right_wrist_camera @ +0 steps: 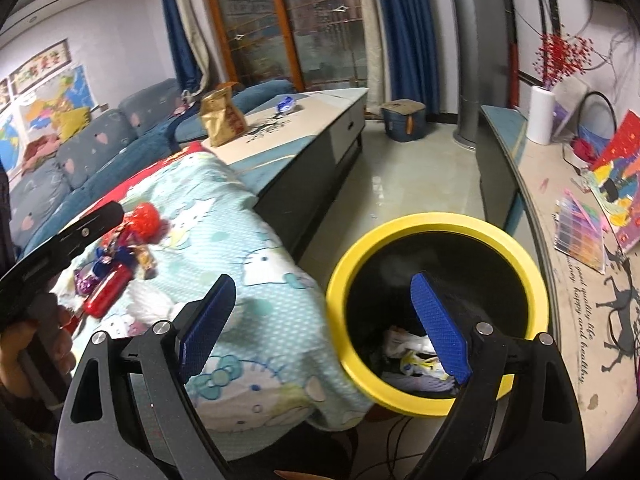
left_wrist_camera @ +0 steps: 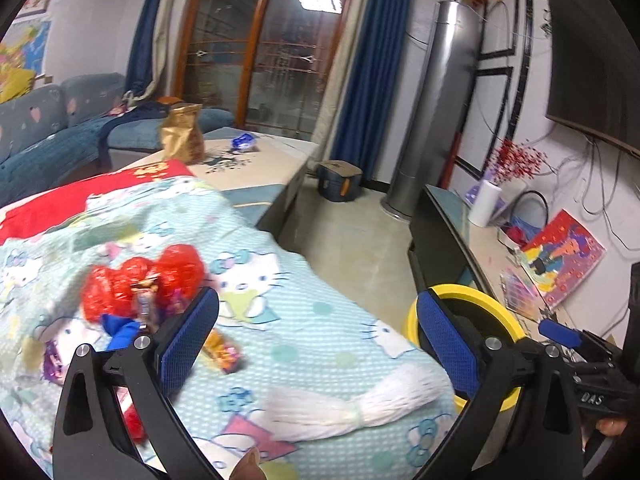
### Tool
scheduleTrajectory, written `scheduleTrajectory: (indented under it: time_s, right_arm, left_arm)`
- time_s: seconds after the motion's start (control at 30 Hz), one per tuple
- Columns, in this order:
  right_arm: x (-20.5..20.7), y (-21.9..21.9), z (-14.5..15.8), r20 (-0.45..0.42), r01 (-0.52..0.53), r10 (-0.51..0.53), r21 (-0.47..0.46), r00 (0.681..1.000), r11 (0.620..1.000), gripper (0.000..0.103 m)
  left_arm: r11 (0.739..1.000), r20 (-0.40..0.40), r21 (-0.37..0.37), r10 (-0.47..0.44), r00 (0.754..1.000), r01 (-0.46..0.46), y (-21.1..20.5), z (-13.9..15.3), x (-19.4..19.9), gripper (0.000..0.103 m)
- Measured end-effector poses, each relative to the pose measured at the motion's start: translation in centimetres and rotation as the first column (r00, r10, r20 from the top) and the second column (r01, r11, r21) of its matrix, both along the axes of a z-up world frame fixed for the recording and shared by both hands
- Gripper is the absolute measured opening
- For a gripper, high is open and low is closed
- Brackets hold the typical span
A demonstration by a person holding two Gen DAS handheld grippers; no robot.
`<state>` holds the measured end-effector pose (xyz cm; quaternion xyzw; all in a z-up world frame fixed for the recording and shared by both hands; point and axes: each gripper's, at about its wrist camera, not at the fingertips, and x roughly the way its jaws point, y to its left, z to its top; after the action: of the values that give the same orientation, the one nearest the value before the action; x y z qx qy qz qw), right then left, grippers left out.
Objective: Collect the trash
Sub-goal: 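Move both tools back over the remaining trash on the bed, then grasp the chocolate bar wrapper with the left tool while the right tool grasps the white foam net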
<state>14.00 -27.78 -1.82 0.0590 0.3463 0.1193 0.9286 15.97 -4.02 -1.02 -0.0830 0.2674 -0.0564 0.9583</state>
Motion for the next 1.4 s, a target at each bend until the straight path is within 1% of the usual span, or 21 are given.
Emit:
scheduleTrajectory:
  time_s: [0.07,0.43,0.67,0.77,0.9,1.07,1.1,1.13,1.17,1.23,1.3,1.33,1.37,1.4]
  right_arm:
    - [-0.1,0.6,0.1,0.002,-0.011,0.011,0.003,1.000,1.000,0.085]
    - [-0.6,4.7,-0.2,-0.017,-0.093,0.093,0.007,0.995,0.996,0.085]
    - [-0.8,7.8,-0.5,-0.024,-0.154,0.154,-0.002,0.988,0.988,0.085]
    - [-0.6,8.8,-0.9,-0.032,-0.163,0.162,-0.014,0.986,0.987,0.088]
    - [0.2,9.4,-1.8,-0.061,-0.159,0.156,-0.036,0.986,0.987,0.088]
    - [1.7,9.3,-3.1,-0.109,-0.140,0.136,-0.025,0.985,0.990,0.088]
    - [1.9,9.3,-3.4,-0.119,-0.138,0.134,-0.020,0.984,0.990,0.088]
    - [2.3,9.4,-3.7,-0.134,-0.135,0.132,-0.012,0.982,0.991,0.088]
    - [2.5,9.4,-4.0,-0.150,-0.136,0.135,0.000,0.979,0.991,0.088]
    - [3.2,9.8,-4.8,-0.195,-0.148,0.149,0.021,0.969,0.989,0.088]
    - [3.5,10.0,-5.3,-0.210,-0.152,0.155,0.032,0.965,0.988,0.085]
    - [3.6,10.2,-5.5,-0.221,-0.160,0.166,0.043,0.961,0.986,0.080]
    - [3.7,10.4,-5.7,-0.226,-0.167,0.174,0.049,0.958,0.985,0.076]
    - [3.8,10.6,-5.9,-0.233,-0.177,0.185,0.055,0.955,0.983,0.074]
  left_arm:
    - [1.000,-0.001,-0.004,0.024,1.000,-0.024,1.0,-0.1,-0.2,0.096]
    - [0.990,-0.007,-0.032,0.134,0.991,-0.134,5.9,-0.4,-1.2,0.096]
    - [0.984,-0.016,-0.039,0.173,0.985,-0.173,8.3,-0.8,-1.7,0.096]
    - [0.981,-0.029,-0.040,0.191,0.981,-0.192,9.3,-1.0,-1.8,0.096]
    - [0.975,-0.047,-0.039,0.217,0.975,-0.218,10.5,-1.3,-1.7,0.096]
    - [0.975,-0.065,-0.050,0.213,0.975,-0.217,11.4,-1.4,-0.8,0.095]
    - [0.976,-0.073,-0.064,0.205,0.976,-0.210,11.6,-1.4,-0.5,0.092]
    - [0.976,-0.076,-0.073,0.198,0.977,-0.204,11.7,-1.4,-0.3,0.082]
    - [0.977,-0.085,-0.090,0.186,0.979,-0.194,11.7,-1.5,0.1,0.078]
    - [0.977,-0.107,-0.124,0.163,0.981,-0.176,12.0,-1.8,0.9,0.060]
    - [0.976,-0.129,-0.139,0.152,0.980,-0.170,12.0,-2.1,1.7,0.053]
    - [0.975,-0.149,-0.141,0.151,0.977,-0.172,12.1,-2.4,2.2,0.051]
    - [0.974,-0.162,-0.142,0.151,0.975,-0.174,12.1,-2.6,2.5,0.050]
    - [0.974,-0.182,-0.147,0.145,0.972,-0.173,12.1,-2.9,3.1,0.050]
